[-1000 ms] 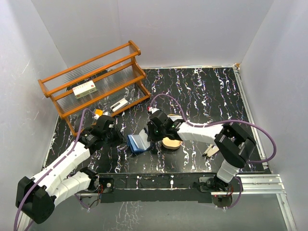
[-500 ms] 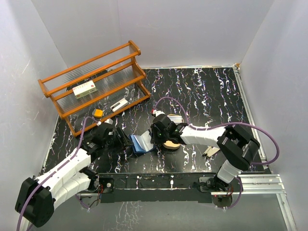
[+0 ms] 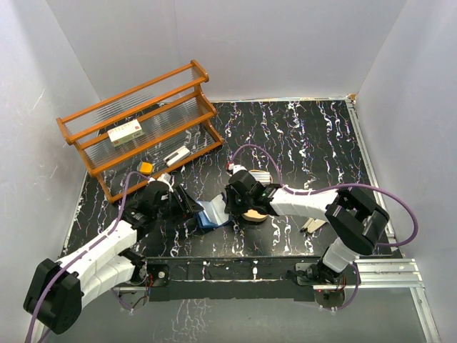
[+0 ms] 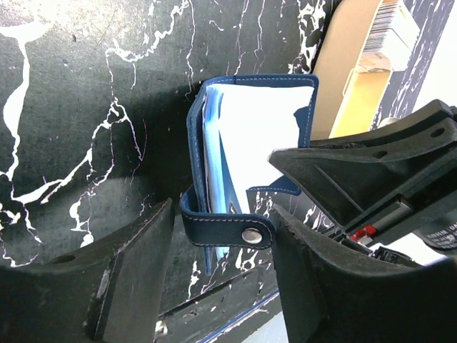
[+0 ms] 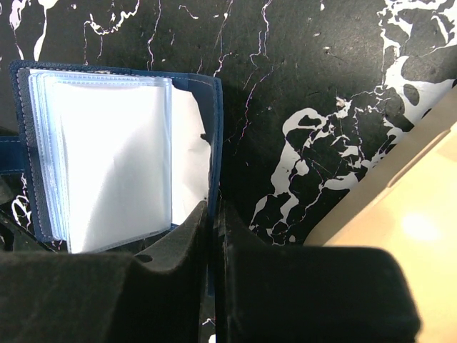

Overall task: Put the credit cards into the card holder
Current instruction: Open the card holder at the center of the board.

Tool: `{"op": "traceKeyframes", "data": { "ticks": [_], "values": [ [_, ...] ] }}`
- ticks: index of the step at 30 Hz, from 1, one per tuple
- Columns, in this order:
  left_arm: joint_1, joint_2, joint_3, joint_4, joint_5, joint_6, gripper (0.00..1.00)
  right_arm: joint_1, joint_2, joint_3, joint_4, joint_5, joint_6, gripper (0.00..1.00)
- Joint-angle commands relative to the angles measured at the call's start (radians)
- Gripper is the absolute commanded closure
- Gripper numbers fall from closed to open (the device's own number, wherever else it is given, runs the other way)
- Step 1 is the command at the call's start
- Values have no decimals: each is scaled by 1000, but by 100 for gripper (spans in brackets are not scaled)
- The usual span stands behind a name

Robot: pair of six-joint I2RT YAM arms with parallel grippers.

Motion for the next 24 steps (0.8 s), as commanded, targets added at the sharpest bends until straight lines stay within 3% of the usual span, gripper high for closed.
{"op": "traceKeyframes", "data": {
  "ticks": [1,6,12,20,24],
  "values": [
    [7,44,-16,63,21,10,48,3,-29,-6,29,22,-2,100],
    [7,96,-26,111,30,19,55,3,-26,-10,40,15,1,100],
    [7,109,-37,142,44,26,72,3,-26,-23,44,18,1,100],
    [8,94,-44,173,61,34,83,3,-36,-28,52,6,5,99],
    [8,92,-38,180,81,39,95,3,-41,-18,41,3,5,90]
  ]
}}
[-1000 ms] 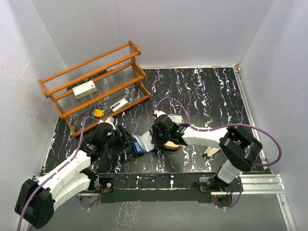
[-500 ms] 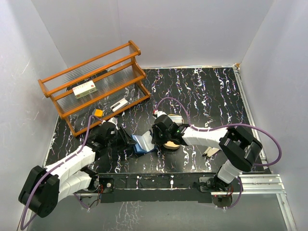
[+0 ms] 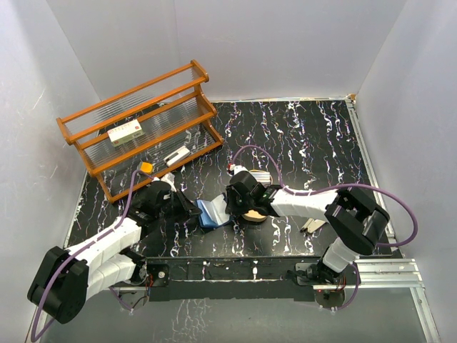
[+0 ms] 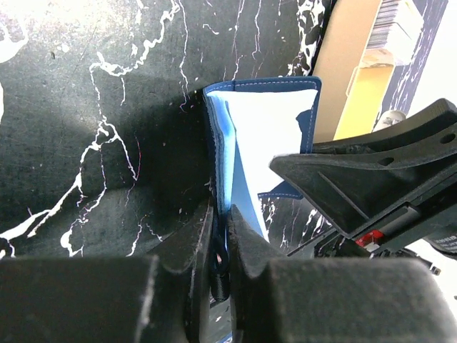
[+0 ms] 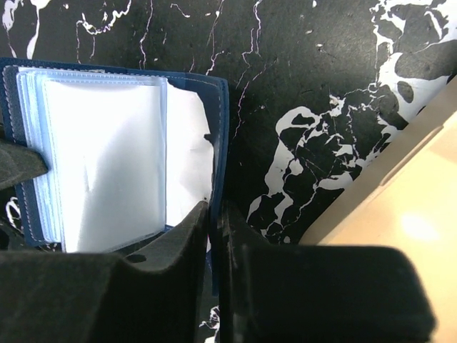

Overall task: Put the credit cards into the card holder
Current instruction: Open the card holder at the center of the board.

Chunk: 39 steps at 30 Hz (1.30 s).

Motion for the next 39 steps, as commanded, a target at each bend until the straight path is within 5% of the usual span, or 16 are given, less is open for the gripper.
{"op": "traceKeyframes", "data": {
  "ticks": [1,9,15,30,39],
  "values": [
    [2,-21,3,23,45,20,97,3,-41,17,-5,0,1,87],
    [2,-42,52,-68,114,76,100,6,-146,119,-149,-45,-8,59],
    [2,-51,110,-193,72,103,100,14,-173,179,-177,-87,0,48],
    [2,-30,161,-261,49,84,100,98,-46,172,-24,-185,75,41],
    [2,-42,152,-263,47,76,93,101,26,154,12,-170,85,48]
  ]
}}
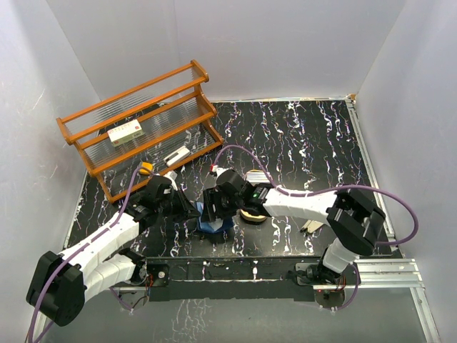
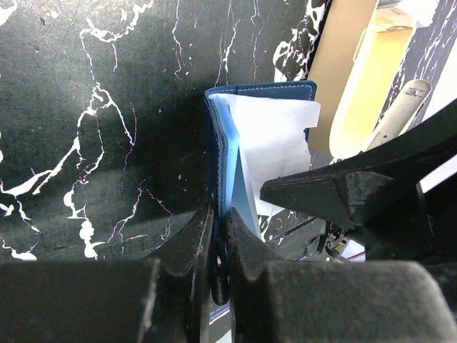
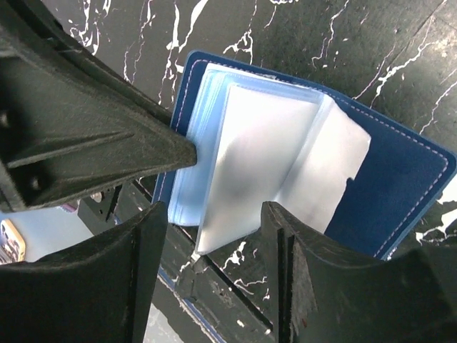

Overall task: Put the credit cards into the card holder
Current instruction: Open the card holder at the center of the board.

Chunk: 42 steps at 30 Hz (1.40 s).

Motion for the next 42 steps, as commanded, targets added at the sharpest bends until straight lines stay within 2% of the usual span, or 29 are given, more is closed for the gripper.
{"op": "traceKeyframes", "data": {
  "ticks": [1,14,20,28,36,42],
  "values": [
    [2,-18,28,-13,5,-6,93,2,29,9,78,-11,9,48],
    [3,-13,29,-10,7,-2,93,2,51,-24,96,17,19,54],
    [2,-15,29,-7,13,-9,88,2,57,-30,94,34,16,54],
    [3,-23,25,-4,12,-10,91,2,59,-39,75,70,9,54],
    [3,-11,16,2,13,-11,83,2,62,-45,75,95,10,54],
    [2,-14,12,1,9,-2,98,2,40,-34,71,85,18,50]
  ]
}}
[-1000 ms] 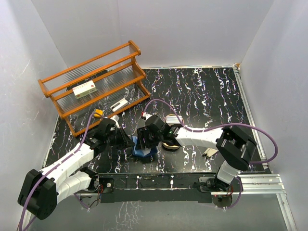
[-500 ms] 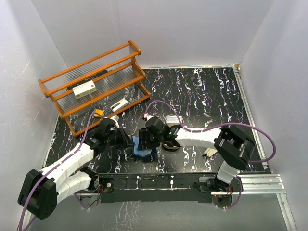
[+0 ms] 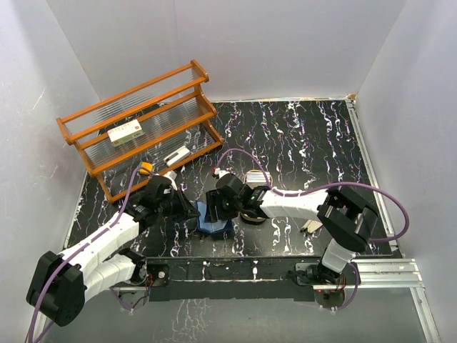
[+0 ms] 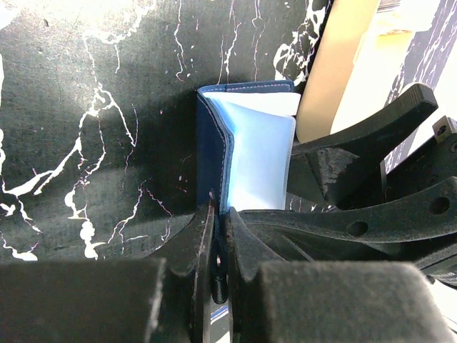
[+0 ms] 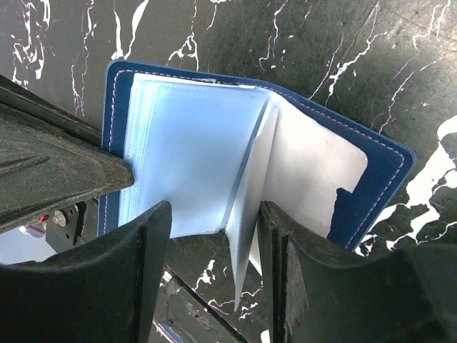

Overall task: Put the credit cards into the card holder
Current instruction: Open the card holder at the center of the board.

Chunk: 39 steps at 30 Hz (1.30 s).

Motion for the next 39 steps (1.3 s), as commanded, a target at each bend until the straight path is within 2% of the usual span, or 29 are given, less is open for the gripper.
{"op": "traceKeyframes", "data": {
  "ticks": [1,13,39],
  "values": [
    [2,-14,11,1,13,5,99,2,-31,5,19,10,1,49],
    [2,-6,12,-4,4,12,100,2,-40,-5,56,-38,35,39],
    [2,-10,-9,2,-2,5,100,2,-1,-17,97,-53,67,32]
  ]
}}
